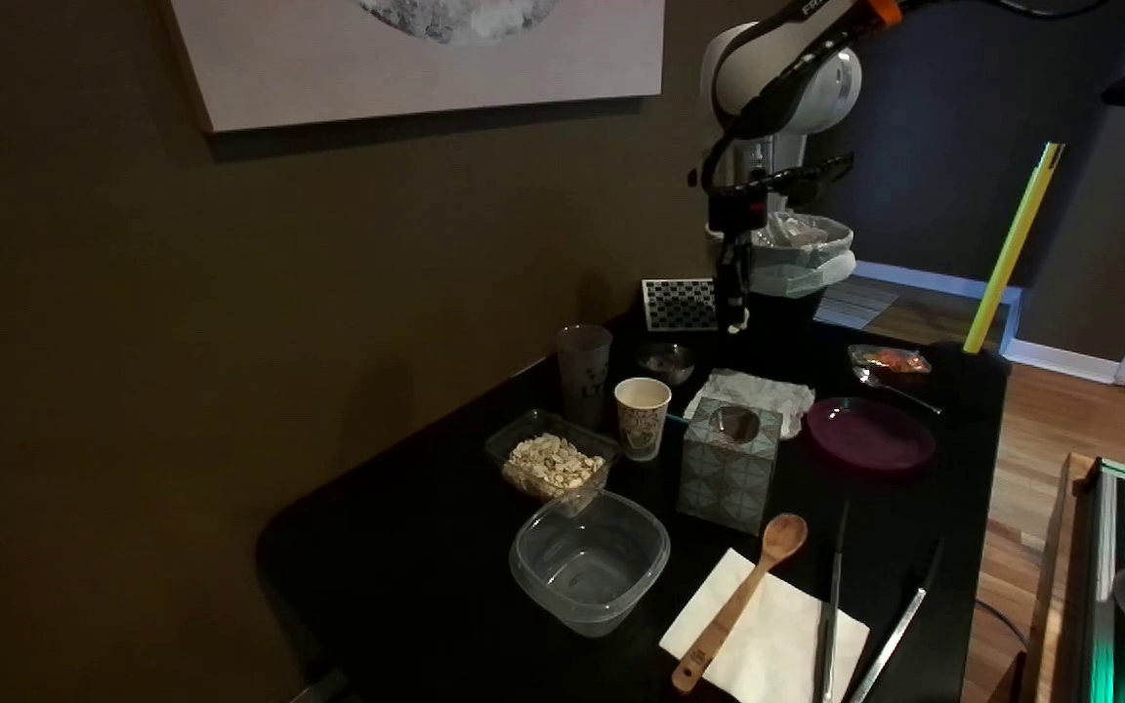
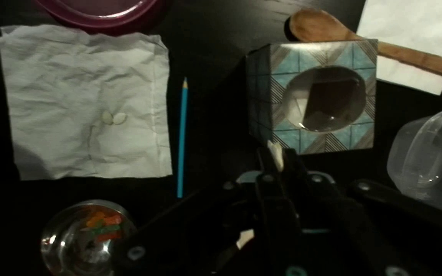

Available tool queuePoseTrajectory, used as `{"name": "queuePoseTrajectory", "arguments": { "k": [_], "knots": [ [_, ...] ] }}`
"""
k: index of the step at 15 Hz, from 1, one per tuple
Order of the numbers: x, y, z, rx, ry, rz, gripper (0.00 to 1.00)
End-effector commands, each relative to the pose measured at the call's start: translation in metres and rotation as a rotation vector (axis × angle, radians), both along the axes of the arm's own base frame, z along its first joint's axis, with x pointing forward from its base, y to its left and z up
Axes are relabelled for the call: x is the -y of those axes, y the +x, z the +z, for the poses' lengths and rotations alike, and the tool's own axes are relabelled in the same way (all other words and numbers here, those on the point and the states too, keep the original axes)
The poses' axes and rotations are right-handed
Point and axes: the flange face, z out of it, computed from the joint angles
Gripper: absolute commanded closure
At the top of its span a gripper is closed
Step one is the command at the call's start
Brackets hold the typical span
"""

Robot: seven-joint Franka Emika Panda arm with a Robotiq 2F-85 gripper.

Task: Put some contents from the bowl onto the white towel, then put the towel in the bin

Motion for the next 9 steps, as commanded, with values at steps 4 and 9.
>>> {"name": "queuePoseTrajectory", "arguments": {
  "k": [4, 9],
  "knots": [
    [0.015, -0.008, 0.004, 0.0, -0.006, -0.009, 0.9],
    [0.048, -0.019, -0.015, -0.008, -0.041, 0.029, 0.97]
  ]
}}
